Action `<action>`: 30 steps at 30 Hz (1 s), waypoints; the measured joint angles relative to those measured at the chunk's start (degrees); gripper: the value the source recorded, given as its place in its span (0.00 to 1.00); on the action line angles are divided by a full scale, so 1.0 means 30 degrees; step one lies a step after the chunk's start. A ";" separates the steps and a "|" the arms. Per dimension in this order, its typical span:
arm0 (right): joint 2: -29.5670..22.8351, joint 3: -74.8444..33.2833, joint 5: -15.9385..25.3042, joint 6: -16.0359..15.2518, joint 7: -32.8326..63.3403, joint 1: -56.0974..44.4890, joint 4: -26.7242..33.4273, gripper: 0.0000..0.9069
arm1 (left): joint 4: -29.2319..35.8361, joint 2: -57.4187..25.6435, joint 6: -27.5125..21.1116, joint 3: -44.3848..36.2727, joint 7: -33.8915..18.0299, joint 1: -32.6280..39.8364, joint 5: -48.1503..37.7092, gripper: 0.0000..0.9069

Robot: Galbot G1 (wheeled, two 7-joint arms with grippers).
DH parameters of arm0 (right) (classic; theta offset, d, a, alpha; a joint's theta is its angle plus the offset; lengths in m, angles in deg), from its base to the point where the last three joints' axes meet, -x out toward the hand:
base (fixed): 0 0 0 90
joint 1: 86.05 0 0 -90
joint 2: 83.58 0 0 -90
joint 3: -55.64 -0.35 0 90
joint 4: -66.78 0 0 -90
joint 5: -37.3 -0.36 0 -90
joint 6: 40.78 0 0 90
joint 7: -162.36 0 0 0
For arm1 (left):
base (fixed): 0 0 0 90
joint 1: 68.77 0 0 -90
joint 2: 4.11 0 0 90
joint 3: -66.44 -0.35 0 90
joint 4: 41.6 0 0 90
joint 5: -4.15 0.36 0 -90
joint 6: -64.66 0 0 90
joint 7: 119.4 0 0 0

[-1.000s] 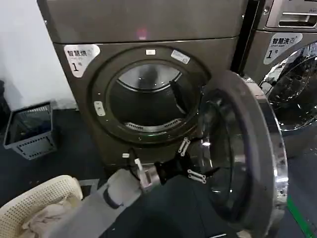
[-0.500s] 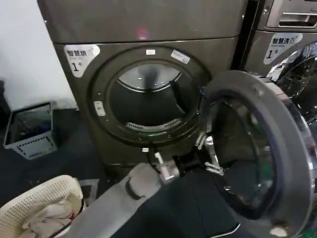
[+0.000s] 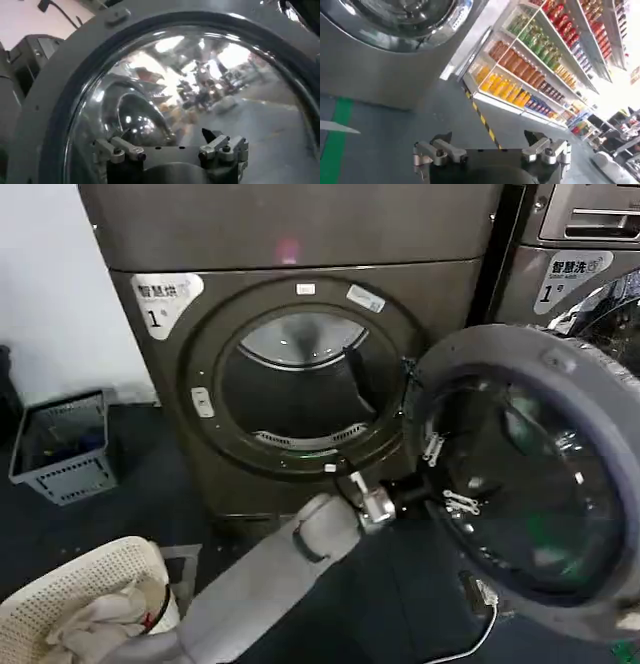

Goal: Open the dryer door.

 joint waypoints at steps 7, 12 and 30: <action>-0.0419 -0.0043 -0.0032 -0.0054 0.0010 -0.0075 -0.0697 1.00 | -0.0950 0.0994 -0.0872 -0.0111 -0.0554 0.0449 0.0206 1.00; -0.0661 -0.0046 -0.0033 -0.0158 0.0107 -0.0068 -0.1092 1.00 | -0.1247 0.1500 -0.1620 -0.0132 -0.1266 0.0600 0.0240 1.00; -0.1108 -0.0073 0.0038 -0.0267 0.0192 0.0122 -0.1464 1.00 | -0.3024 0.3383 -0.3147 0.0162 -0.2764 0.1087 -0.0688 1.00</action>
